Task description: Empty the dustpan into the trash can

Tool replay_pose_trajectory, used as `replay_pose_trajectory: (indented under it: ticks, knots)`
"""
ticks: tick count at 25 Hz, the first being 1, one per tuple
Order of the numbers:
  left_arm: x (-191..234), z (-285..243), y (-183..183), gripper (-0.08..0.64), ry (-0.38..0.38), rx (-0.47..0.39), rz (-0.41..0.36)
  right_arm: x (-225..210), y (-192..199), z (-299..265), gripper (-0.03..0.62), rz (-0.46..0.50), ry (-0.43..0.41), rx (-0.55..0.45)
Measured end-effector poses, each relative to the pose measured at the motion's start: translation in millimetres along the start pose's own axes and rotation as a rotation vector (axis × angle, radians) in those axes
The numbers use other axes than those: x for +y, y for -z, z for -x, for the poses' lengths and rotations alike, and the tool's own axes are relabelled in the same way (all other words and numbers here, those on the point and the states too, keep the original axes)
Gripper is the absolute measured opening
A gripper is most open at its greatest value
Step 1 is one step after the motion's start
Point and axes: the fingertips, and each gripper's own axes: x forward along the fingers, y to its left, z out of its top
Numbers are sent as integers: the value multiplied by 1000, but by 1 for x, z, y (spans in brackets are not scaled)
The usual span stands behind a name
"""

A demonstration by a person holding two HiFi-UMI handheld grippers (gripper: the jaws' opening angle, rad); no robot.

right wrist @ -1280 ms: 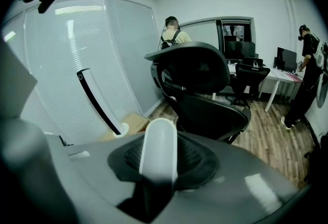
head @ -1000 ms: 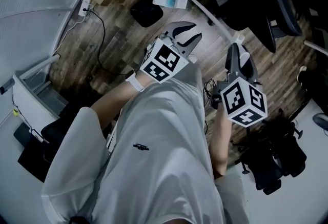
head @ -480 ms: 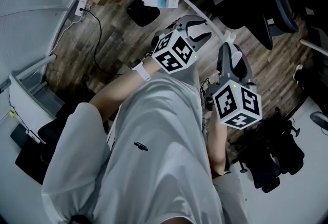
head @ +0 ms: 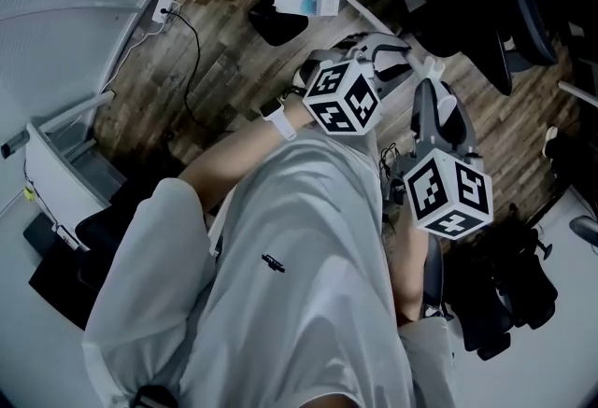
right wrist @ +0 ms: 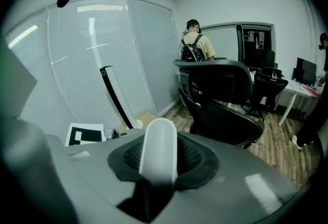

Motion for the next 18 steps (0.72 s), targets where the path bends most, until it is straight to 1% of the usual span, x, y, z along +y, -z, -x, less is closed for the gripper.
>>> replay_pose_trajectory:
  ticks: [3, 6, 12, 18]
  knots:
    - [4, 4, 0, 115, -4, 0, 3, 6, -2, -2, 118, 16, -8, -2]
    - [9, 10, 1, 112, -26, 2, 17, 14, -4, -4, 118, 53, -22, 0]
    - [23, 24, 6, 112, -92, -11, 70, 35, -6, -12, 118, 183, -78, 4]
    - [38, 38, 18, 114, -142, -23, 141, 59, -4, -24, 117, 322, -140, 10]
